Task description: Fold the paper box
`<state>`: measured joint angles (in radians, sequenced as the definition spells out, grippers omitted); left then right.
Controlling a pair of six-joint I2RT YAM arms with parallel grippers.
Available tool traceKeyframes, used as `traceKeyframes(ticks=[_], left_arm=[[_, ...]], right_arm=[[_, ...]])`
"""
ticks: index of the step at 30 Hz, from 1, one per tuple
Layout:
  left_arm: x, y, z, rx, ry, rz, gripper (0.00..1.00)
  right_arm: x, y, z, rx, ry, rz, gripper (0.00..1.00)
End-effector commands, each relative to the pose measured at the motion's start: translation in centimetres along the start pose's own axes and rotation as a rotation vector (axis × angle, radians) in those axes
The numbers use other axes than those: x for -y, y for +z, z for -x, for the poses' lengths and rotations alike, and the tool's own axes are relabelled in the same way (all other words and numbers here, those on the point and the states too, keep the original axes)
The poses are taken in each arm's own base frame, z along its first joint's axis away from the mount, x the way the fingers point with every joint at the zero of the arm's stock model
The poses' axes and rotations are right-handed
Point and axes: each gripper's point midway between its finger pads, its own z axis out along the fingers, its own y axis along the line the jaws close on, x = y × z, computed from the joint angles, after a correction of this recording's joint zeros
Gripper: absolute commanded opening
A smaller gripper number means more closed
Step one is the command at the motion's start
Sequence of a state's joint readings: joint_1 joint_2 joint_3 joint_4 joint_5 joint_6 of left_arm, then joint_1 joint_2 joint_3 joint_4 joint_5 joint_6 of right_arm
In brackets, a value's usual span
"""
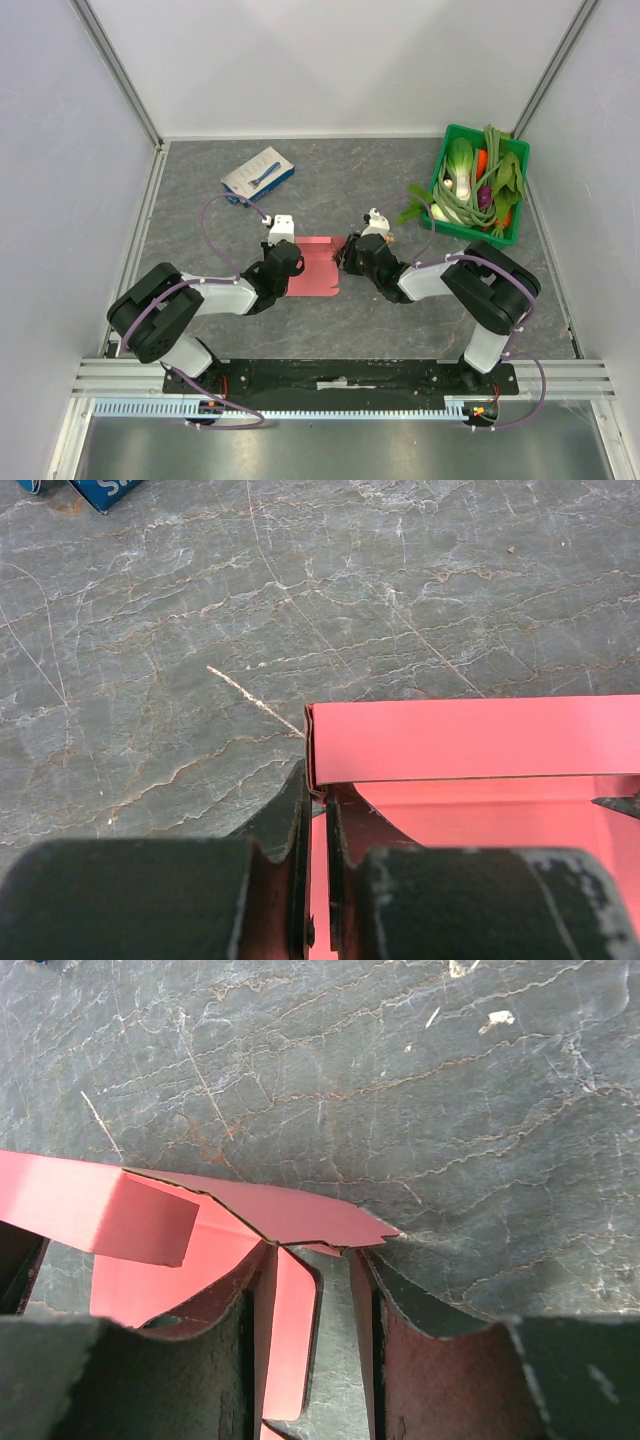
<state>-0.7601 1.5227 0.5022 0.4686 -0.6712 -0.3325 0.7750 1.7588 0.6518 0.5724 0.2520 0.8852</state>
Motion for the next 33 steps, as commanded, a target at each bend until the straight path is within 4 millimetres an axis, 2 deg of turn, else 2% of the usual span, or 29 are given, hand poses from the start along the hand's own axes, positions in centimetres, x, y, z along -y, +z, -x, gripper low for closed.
traceKeyframes(ticks=[1,6,12,17,24,33], left_arm=[[0.3,-0.2,0.9,0.022,-0.036,0.0,0.02],[0.2,-0.2,0.8,0.02,-0.034,0.002,0.02],[0.3,-0.2,0.7,0.018,-0.033,-0.001,0.02],[0.5,-0.2,0.8,0.019,-0.036,-0.005,0.02],[0.6,-0.2,0.7,0.018,-0.027,-0.008,0.02],[0.7,-0.2,0.6,0.015,-0.026,-0.011,0.02]], right_arm=[[-0.3,0.8,0.3,0.003,-0.018,0.004,0.42],[-1.4,1.1,0.1,0.006,0.004,0.073,0.38],[-2.8,0.5,1.5,0.059,-0.021,0.128,0.32],[-3.3,0.1,1.8,0.074,-0.067,0.138,0.27],[-4.8,0.3,1.8,0.082,-0.115,0.155,0.14],[-5.2,1.3,1.0,0.058,-0.131,0.149,0.12]])
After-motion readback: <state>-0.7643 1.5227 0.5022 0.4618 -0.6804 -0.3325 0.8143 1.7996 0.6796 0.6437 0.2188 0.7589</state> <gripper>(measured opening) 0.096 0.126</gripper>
